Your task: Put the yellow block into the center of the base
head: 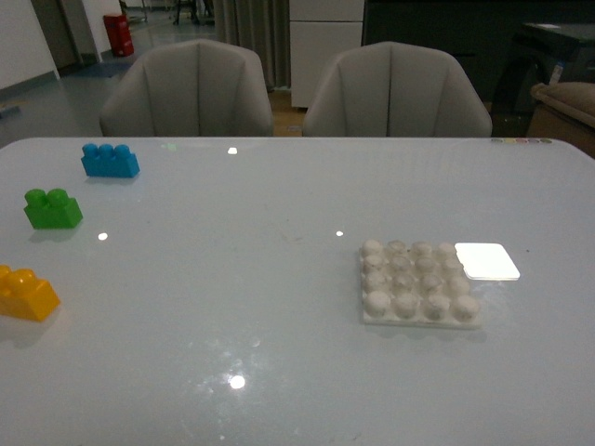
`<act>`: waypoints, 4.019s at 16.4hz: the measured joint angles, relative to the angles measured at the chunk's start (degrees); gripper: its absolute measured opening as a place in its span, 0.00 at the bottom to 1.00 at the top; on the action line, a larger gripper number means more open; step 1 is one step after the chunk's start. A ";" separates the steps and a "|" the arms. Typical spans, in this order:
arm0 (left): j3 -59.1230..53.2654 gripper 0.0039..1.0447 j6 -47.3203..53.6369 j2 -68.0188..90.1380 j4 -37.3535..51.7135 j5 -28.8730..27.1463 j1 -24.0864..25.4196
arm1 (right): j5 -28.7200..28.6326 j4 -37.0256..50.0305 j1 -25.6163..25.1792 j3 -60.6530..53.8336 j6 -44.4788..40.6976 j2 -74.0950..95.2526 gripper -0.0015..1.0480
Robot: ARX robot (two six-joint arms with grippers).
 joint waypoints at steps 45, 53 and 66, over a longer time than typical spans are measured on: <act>0.00 0.94 0.00 0.00 0.00 0.00 0.00 | -0.09 -3.21 3.15 69.09 4.96 114.16 0.94; 0.00 0.94 0.00 0.00 -0.02 0.00 0.00 | -2.67 -10.62 7.15 76.83 11.78 125.92 0.94; 0.00 0.94 0.00 0.00 0.00 0.00 0.00 | -2.25 -12.74 9.09 83.49 16.33 131.78 0.94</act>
